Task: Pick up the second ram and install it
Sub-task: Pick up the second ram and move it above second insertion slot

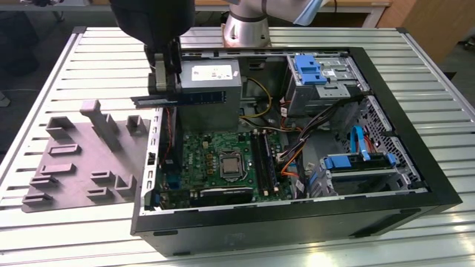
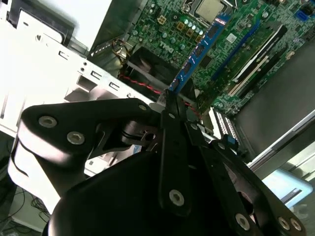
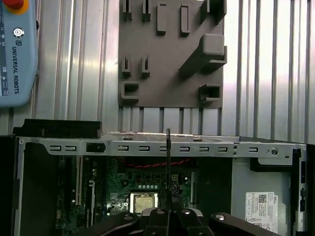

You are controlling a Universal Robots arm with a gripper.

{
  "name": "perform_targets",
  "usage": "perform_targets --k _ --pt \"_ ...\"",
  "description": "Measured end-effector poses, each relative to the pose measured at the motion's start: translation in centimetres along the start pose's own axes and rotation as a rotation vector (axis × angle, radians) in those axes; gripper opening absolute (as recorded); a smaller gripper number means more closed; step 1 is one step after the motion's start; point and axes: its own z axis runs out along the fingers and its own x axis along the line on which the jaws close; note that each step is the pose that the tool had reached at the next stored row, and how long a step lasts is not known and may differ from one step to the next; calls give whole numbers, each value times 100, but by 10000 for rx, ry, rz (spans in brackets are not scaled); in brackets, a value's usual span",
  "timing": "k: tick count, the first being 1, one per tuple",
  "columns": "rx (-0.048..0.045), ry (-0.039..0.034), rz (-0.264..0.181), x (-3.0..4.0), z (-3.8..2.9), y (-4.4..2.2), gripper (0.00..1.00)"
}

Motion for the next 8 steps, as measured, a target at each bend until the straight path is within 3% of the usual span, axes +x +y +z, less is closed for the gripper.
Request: perform_targets --k 8 --pt "0 -1 0 3 -4 -122 11"
